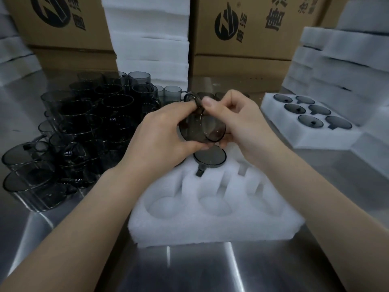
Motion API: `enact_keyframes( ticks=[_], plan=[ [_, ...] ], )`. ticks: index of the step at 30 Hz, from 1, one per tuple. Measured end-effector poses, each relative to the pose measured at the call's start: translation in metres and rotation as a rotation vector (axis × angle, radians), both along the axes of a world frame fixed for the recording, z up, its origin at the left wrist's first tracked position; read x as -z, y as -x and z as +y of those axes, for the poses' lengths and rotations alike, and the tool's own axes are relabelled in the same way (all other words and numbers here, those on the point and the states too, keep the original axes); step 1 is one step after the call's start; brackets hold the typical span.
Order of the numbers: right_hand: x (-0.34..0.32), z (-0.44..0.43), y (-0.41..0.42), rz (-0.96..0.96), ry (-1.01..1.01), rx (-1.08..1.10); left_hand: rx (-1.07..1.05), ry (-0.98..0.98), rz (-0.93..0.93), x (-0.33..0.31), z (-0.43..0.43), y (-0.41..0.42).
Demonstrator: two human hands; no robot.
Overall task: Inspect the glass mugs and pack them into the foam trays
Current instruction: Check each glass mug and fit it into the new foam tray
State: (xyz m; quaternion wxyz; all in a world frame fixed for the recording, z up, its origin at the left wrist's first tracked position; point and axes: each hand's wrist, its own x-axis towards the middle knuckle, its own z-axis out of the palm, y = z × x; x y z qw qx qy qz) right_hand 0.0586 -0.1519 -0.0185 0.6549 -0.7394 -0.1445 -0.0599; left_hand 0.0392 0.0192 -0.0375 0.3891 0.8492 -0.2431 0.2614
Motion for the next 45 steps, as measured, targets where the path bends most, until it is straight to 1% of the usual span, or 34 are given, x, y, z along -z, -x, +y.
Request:
enact_keyframes(
  ticks=[4, 8, 11, 13, 16, 19, 22, 25, 28, 30, 33, 37, 39, 42, 45],
  plan=[
    [0.002, -0.005, -0.002, 0.095, -0.195, -0.136, 0.062, 0.115, 0.063, 0.000, 0.000, -0.001],
    [0.000, -0.008, -0.003, 0.174, -0.329, -0.286, 0.097, 0.245, 0.149, -0.001, 0.001, -0.003],
    [0.000, -0.010, -0.003, 0.223, -0.363, -0.399, 0.122, 0.325, 0.190, -0.001, 0.003, -0.004],
    [0.001, -0.010, -0.002, 0.204, -0.329, -0.428, 0.120, 0.334, 0.215, 0.000, 0.005, -0.004],
    [0.004, -0.007, -0.002, 0.130, -0.217, -0.341, 0.086, 0.269, 0.225, 0.000, 0.004, -0.004],
    [0.005, -0.002, 0.000, 0.031, -0.060, -0.184, 0.037, 0.168, 0.179, 0.001, 0.002, -0.003],
    [0.004, 0.003, 0.002, -0.024, 0.052, -0.078, 0.013, 0.076, 0.128, 0.000, 0.000, -0.002],
    [0.004, 0.006, 0.001, -0.062, 0.077, 0.010, 0.018, 0.015, 0.089, -0.002, -0.002, 0.000],
    [0.003, 0.007, 0.000, -0.109, 0.023, 0.075, 0.010, 0.009, 0.054, -0.001, -0.003, 0.002],
    [0.003, 0.006, -0.002, -0.099, -0.041, 0.073, 0.019, 0.021, 0.054, -0.001, -0.004, 0.002],
    [0.003, 0.001, -0.003, -0.035, -0.115, 0.036, 0.041, 0.044, 0.068, 0.000, -0.004, 0.001],
    [-0.003, 0.001, -0.003, 0.148, -0.215, -0.131, 0.034, 0.090, 0.065, 0.001, -0.002, -0.001],
    [-0.004, 0.001, -0.004, 0.217, -0.202, -0.200, 0.051, 0.104, 0.052, 0.003, -0.001, -0.002],
    [-0.002, 0.000, -0.003, 0.192, -0.176, -0.273, 0.100, 0.120, 0.029, 0.003, -0.001, -0.002],
    [0.001, -0.003, -0.003, 0.145, -0.203, -0.276, 0.170, 0.116, 0.093, 0.003, 0.000, -0.002]
  ],
)
